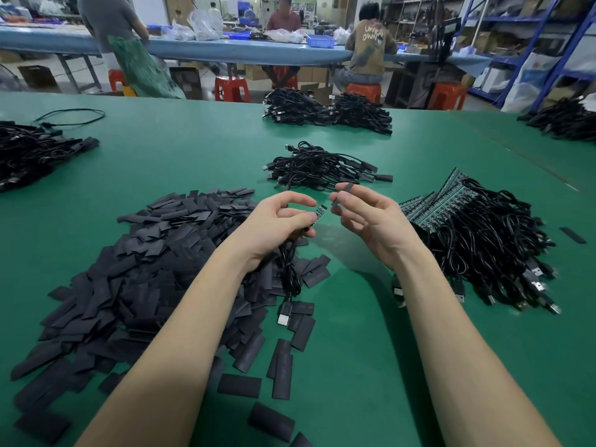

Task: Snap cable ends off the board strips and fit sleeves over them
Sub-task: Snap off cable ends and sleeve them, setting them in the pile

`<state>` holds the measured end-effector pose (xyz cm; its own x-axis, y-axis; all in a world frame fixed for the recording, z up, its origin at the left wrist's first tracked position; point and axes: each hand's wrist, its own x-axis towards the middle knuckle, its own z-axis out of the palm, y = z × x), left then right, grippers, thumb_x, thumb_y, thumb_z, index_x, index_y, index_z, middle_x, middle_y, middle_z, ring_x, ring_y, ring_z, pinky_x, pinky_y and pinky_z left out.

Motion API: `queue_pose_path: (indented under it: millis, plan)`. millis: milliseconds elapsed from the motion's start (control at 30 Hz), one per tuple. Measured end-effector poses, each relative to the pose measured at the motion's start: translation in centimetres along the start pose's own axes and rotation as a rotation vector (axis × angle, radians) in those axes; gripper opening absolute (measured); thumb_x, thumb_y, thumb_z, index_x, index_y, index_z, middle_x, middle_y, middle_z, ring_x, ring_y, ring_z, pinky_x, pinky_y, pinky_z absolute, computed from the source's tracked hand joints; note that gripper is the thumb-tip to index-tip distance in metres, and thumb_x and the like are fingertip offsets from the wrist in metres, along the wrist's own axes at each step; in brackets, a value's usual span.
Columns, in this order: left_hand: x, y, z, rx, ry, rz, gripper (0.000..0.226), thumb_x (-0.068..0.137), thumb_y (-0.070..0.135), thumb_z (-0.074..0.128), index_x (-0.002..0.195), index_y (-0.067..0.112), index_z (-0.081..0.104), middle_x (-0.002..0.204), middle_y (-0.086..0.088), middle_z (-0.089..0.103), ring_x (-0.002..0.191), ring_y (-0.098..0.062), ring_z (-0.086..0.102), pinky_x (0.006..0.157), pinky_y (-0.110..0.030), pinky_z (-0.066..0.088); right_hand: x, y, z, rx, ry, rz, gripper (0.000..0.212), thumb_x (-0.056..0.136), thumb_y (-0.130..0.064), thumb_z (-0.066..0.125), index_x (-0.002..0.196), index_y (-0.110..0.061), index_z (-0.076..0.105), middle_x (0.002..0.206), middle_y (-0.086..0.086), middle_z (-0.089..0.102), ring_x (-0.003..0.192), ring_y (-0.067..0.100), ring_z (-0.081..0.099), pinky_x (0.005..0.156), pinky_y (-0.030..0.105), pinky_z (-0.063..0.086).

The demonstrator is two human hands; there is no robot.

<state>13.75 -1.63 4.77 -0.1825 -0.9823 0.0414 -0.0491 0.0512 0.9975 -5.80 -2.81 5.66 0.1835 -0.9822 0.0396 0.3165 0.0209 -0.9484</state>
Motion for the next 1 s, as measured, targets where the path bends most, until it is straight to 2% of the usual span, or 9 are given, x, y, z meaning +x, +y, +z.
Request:
queue_pose_path:
  millis: [233,567,767,1000]
  plan:
    - [0.17,-0.21,-0.19,-0.056,-0.037,-0.002,0.019,0.093,0.012,0.069,0.11,0.019,0.068,0.079,0.002,0.075,0.078,-0.013,0.071,0.077,-0.023,0.055,-0.05,0.13,0.31,0.01,0.006,-0.06,0.028,0.067,-0.016,0.081,0.095,-0.012,0.077,0.092,0.007,0.077,0.084,0.013,0.072,0.078,0.019,0.055]
    - [0.42,-0.35,-0.43,-0.178,-0.038,0.0,0.018,0.091,0.009,0.071,0.107,0.017,0.071,0.081,0.003,0.071,0.075,-0.015,0.069,0.072,-0.021,0.054,-0.06,0.03,0.35,0.136,-0.033,-0.064,0.014,0.073,-0.009,0.076,0.082,-0.016,0.082,0.092,0.004,0.078,0.085,0.012,0.072,0.076,0.017,0.055]
    - [0.27,-0.3,-0.4,-0.177,-0.079,-0.012,0.02,0.089,0.012,0.073,0.108,0.019,0.07,0.079,0.005,0.073,0.077,-0.015,0.07,0.072,-0.02,0.054,-0.04,0.26,0.47,0.111,-0.089,-0.058,0.016,0.076,-0.005,0.073,0.085,-0.016,0.081,0.094,0.005,0.078,0.085,0.012,0.073,0.079,0.02,0.056]
    - [-0.13,0.04,-0.42,-0.25,-0.147,-0.032,0.02,0.092,0.005,0.068,0.109,0.015,0.066,0.076,0.006,0.07,0.071,-0.013,0.068,0.069,-0.02,0.054,-0.32,0.25,0.18,0.145,-0.183,-0.006,0.02,0.079,-0.006,0.07,0.085,-0.02,0.082,0.096,0.002,0.077,0.086,0.009,0.072,0.076,0.017,0.056]
